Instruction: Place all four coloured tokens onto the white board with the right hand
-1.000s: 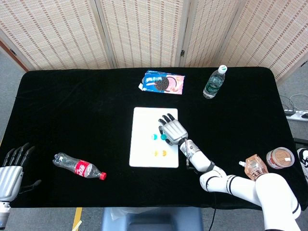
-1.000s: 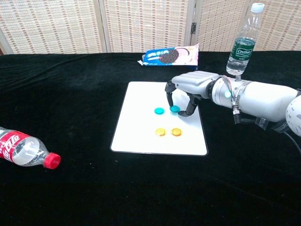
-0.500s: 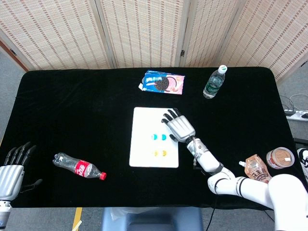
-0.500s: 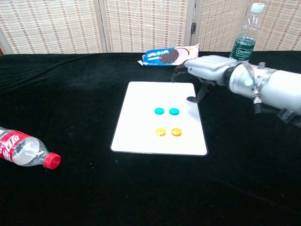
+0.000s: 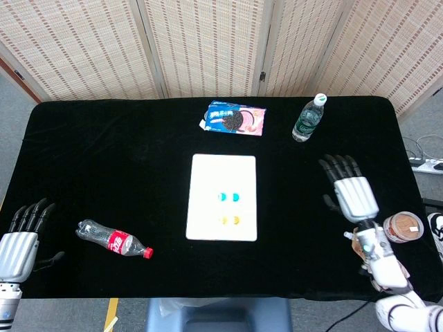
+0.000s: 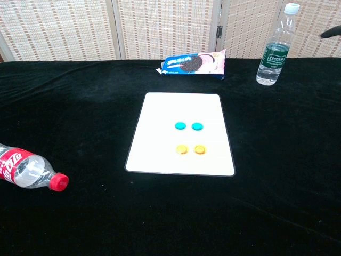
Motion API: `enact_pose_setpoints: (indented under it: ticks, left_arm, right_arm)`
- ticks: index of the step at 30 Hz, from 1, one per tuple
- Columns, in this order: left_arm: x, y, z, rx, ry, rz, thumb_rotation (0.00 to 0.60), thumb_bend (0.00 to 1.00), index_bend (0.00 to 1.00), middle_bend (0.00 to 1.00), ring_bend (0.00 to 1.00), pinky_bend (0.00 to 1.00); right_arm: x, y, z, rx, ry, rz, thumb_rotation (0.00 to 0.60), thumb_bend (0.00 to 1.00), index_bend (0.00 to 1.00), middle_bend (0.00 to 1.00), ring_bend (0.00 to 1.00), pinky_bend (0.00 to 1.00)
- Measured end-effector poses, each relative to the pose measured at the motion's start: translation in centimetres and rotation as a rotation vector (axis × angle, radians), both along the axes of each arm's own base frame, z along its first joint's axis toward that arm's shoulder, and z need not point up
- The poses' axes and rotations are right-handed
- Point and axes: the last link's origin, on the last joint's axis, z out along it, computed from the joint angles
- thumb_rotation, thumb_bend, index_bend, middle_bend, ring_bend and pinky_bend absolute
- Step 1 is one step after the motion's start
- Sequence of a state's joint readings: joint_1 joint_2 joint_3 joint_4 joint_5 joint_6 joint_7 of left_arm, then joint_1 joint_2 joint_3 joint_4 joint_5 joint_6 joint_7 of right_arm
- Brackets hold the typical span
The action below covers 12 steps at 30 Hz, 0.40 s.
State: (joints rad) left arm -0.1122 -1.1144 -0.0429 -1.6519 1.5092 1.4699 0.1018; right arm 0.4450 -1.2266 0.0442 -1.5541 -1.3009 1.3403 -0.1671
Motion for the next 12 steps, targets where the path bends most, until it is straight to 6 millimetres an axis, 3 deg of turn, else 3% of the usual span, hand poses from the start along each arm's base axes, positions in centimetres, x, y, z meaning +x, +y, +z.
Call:
enact_pose_setpoints:
  ticks: [6, 12]
  left_arm:
    - [0.2, -0.2, -0.2, 0.013, 0.004, 0.006, 0.6, 0.07, 0.0, 0.0, 0.0, 0.0]
    - [0.3, -0.4, -0.2, 0.017, 0.006, 0.005, 0.6, 0.07, 0.0, 0.0, 0.0, 0.0]
  right_arm:
    - [-3.3, 6.1, 2.4, -0.04, -0.084, -0.065, 0.6, 0.41, 0.02, 0.0, 0.0, 0.0]
    - [-4.9, 10.2, 3.4, -0.068, -0.103, -0.109, 0.6, 0.41, 0.02, 0.0, 0.0, 0.0]
